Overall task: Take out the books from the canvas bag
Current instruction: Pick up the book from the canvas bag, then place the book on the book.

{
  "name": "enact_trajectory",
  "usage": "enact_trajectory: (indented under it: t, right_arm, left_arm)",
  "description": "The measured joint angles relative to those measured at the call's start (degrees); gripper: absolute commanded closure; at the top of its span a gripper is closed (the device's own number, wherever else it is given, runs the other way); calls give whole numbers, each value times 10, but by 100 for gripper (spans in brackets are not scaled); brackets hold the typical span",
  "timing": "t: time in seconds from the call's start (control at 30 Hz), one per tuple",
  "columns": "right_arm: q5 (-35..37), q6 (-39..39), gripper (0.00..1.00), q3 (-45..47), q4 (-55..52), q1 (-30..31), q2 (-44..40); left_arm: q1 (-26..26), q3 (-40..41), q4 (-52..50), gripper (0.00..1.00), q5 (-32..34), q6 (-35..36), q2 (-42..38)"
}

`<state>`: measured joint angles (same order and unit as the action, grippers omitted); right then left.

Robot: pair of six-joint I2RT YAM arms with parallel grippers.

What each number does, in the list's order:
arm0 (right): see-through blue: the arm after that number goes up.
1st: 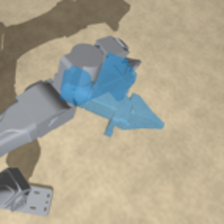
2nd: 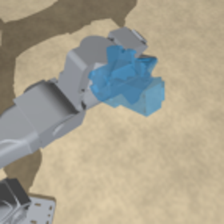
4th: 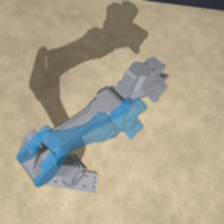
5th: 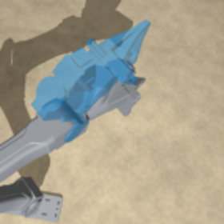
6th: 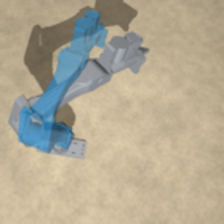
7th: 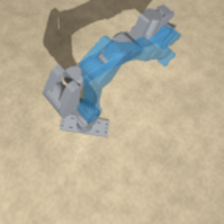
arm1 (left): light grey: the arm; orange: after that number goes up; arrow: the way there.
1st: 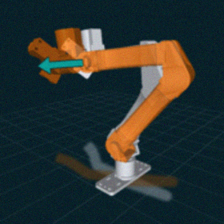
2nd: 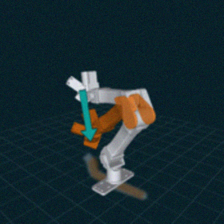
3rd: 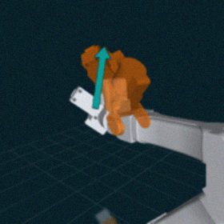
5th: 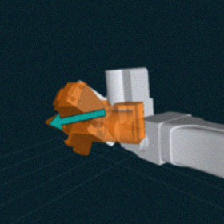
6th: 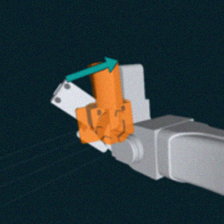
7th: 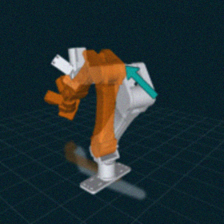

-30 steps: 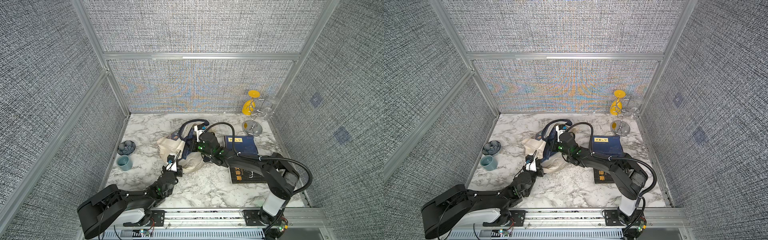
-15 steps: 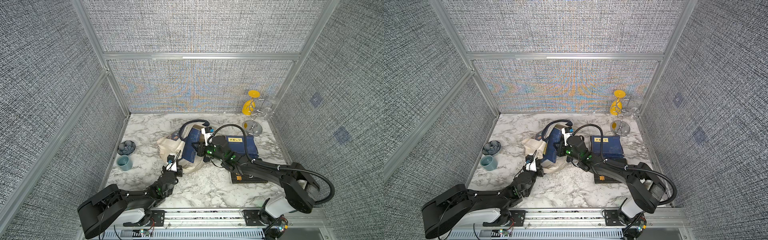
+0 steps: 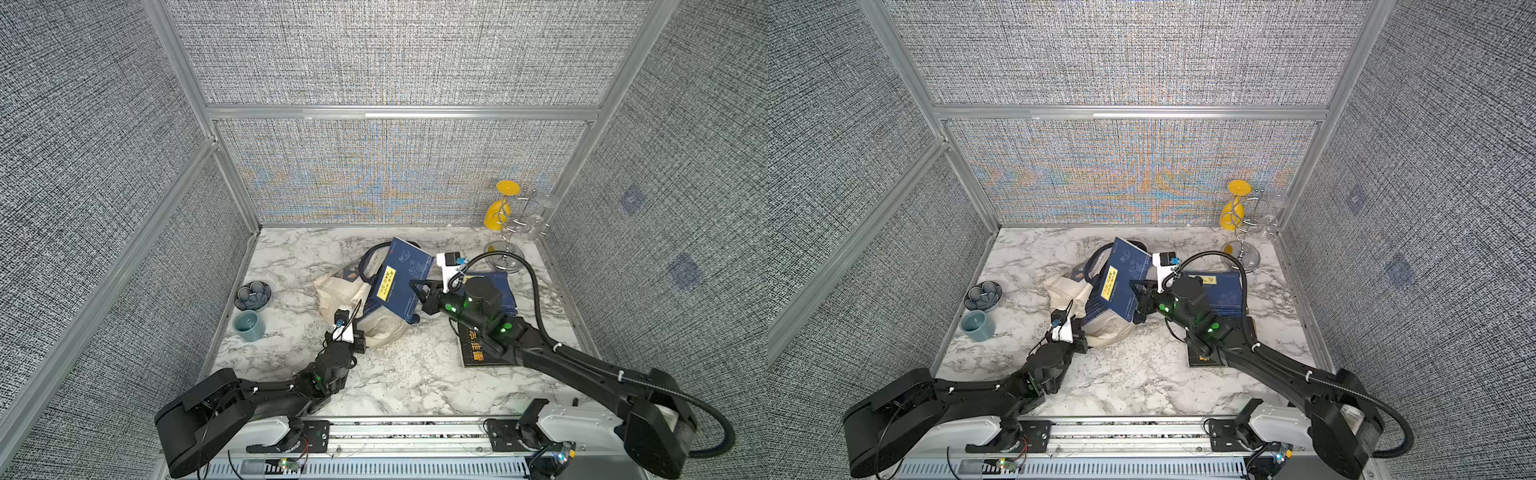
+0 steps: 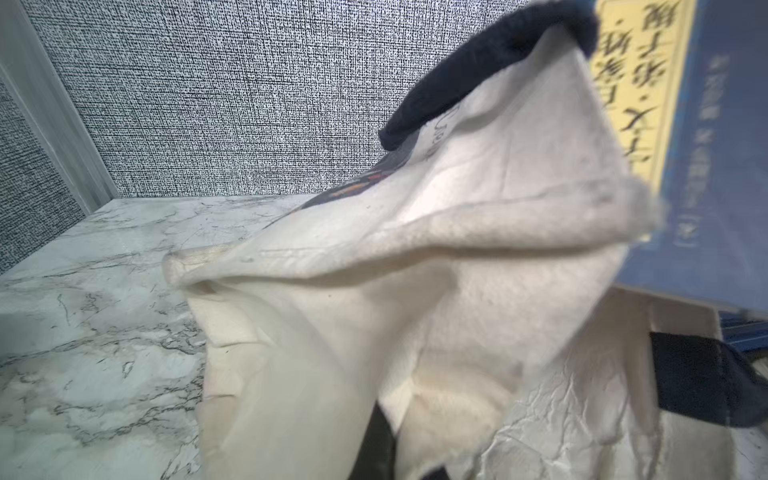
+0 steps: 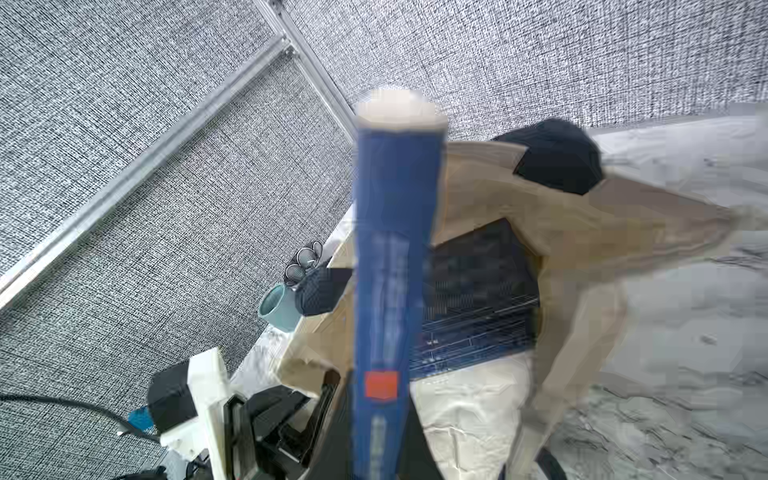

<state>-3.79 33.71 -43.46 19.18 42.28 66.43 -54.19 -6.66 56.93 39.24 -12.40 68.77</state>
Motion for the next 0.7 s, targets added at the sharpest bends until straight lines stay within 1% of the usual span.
enact_trajectory:
  t: [0.17, 0.33, 0.5, 0.63, 0.7]
  right_arm:
    - [42, -10, 100, 27, -37, -11, -76]
    - [124, -9, 100, 53, -91, -25, -150]
    - [208, 24, 100, 92, -134, -54, -213]
    - [245, 64, 100, 129, -148, -84, -248]
    - [249, 85, 100, 140, -150, -94, -254]
  left_arm:
    - [0, 0, 0, 100, 0, 0, 1]
    - [0, 0, 0, 100, 0, -1, 1]
    - [0, 0, -1, 100, 0, -1, -1]
    - [0, 0, -3, 100, -1, -2, -3]
    - [0, 0, -3, 100, -2, -3, -2]
